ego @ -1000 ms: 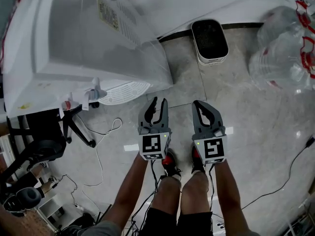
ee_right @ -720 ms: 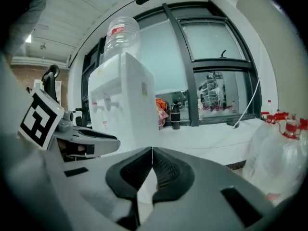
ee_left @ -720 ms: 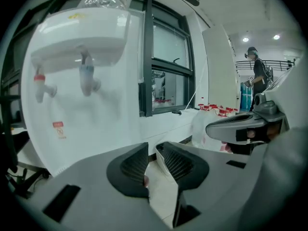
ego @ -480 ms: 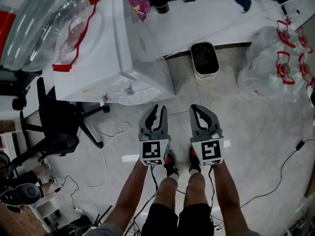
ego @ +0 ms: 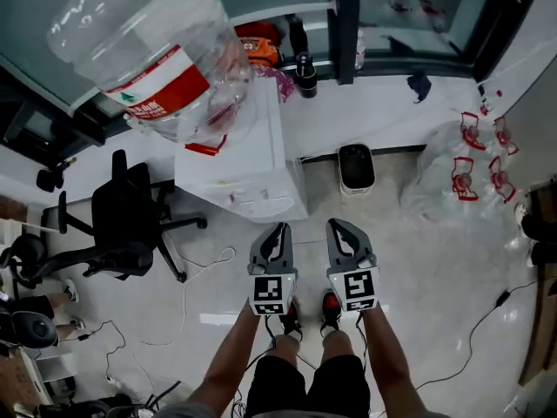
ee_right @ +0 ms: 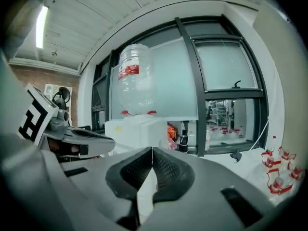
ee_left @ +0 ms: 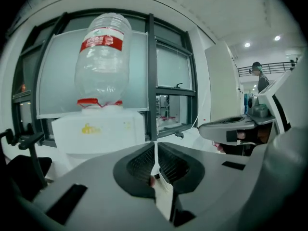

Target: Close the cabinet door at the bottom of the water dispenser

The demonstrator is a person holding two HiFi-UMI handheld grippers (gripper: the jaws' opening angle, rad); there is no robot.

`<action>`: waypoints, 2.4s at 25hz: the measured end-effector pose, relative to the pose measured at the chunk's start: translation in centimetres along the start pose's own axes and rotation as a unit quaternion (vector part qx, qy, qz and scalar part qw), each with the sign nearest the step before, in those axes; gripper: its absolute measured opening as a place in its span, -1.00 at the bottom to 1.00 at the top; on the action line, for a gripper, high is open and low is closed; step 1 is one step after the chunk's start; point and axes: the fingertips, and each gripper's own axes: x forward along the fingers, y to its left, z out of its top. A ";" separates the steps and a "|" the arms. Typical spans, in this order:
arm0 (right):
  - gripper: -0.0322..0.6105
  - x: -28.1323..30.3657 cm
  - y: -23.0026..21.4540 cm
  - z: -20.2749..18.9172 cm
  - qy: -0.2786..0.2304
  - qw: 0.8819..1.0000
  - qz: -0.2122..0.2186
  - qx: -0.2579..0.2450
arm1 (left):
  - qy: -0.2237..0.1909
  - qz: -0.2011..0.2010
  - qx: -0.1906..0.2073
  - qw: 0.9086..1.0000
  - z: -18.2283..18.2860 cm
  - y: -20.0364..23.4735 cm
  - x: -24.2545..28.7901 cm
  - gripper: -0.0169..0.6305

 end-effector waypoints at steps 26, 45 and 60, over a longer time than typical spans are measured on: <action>-0.84 -10.1 8.3 19.5 -0.065 0.996 0.038 -0.044 | -0.066 0.078 0.011 0.995 17.3 8.5 -20.1 -0.86; -0.84 -10.4 10.5 19.7 -0.066 0.995 0.051 -0.047 | -0.059 0.098 0.002 0.993 15.9 9.6 -23.2 -0.86; -0.84 -10.3 11.1 19.8 -0.061 0.996 0.048 -0.050 | -0.063 0.094 0.003 0.994 16.1 9.8 -23.1 -0.86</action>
